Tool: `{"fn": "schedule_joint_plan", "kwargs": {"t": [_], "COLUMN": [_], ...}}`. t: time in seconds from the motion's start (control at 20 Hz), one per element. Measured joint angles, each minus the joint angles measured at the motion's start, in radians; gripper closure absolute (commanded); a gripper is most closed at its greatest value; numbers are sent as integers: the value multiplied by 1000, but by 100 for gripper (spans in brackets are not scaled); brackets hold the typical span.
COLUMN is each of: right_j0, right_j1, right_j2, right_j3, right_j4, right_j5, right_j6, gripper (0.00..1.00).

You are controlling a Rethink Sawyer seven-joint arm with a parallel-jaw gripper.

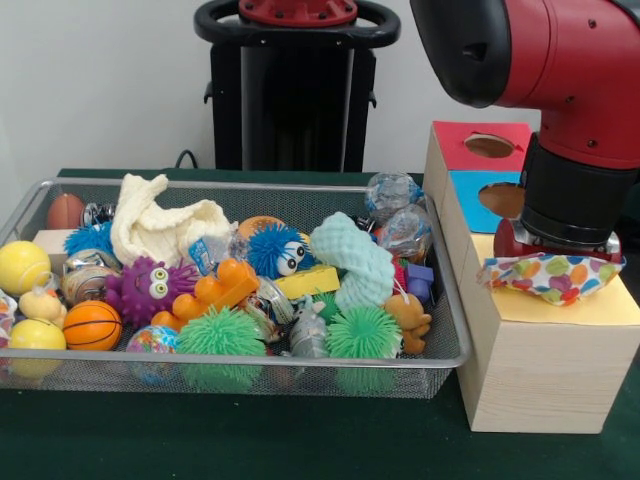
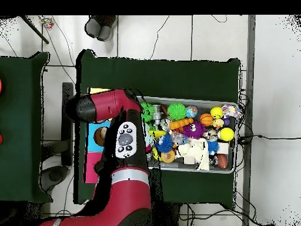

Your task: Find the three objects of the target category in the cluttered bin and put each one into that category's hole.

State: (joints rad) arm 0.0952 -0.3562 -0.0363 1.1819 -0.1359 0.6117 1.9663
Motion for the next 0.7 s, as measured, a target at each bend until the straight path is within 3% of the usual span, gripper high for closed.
{"fn": "schedule_joint_plan", "kwargs": {"t": [0.7], "right_j0": [-2], "right_j1": [2], "right_j2": [0], "right_j3": [0], "right_j4": [11], "right_j5": [0], "right_j6": [0], "gripper": [0]}}
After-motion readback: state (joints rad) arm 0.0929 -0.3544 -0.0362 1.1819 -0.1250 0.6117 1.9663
